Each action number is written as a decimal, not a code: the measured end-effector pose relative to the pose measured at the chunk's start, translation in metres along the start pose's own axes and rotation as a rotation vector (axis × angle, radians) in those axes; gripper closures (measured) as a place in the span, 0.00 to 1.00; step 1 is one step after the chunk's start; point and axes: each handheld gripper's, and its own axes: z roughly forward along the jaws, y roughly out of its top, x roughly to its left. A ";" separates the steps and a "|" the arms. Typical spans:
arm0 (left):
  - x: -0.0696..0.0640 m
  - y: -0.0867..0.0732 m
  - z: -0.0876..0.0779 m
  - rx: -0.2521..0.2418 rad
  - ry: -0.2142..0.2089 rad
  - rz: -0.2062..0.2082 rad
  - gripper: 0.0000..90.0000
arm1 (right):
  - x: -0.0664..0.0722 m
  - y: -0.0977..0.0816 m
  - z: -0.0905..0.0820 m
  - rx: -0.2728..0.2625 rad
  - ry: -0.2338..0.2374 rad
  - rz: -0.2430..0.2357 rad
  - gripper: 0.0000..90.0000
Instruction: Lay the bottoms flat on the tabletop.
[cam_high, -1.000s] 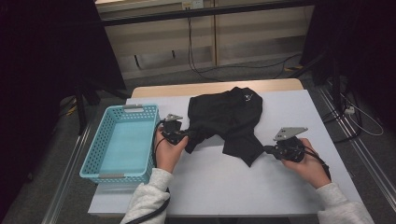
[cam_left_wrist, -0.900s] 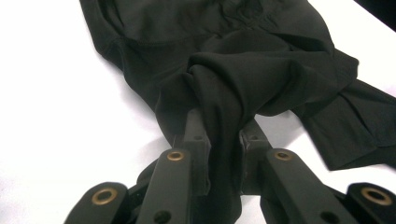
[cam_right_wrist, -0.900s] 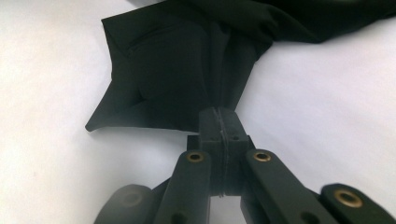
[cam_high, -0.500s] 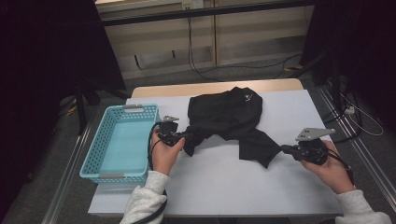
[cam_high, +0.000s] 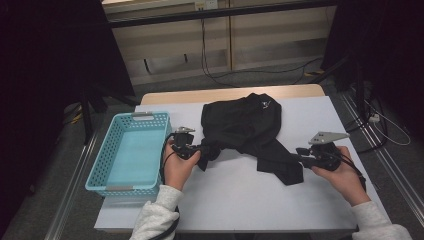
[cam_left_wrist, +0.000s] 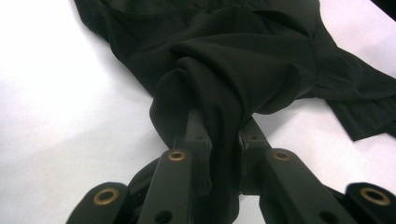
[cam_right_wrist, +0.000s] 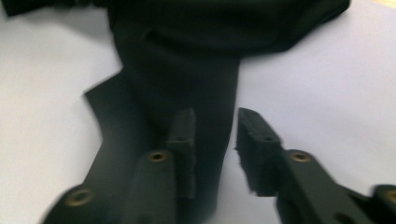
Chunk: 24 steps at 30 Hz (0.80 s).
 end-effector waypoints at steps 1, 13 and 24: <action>0.000 0.000 0.000 0.000 0.000 -0.002 0.88 | -0.001 0.002 0.003 -0.003 -0.010 0.015 0.72; 0.000 -0.001 0.000 -0.002 -0.014 -0.010 0.88 | -0.008 0.008 0.054 0.098 -0.053 0.129 0.78; 0.002 0.002 -0.007 -0.028 -0.021 -0.021 0.88 | -0.018 0.011 0.022 0.019 -0.046 0.133 1.00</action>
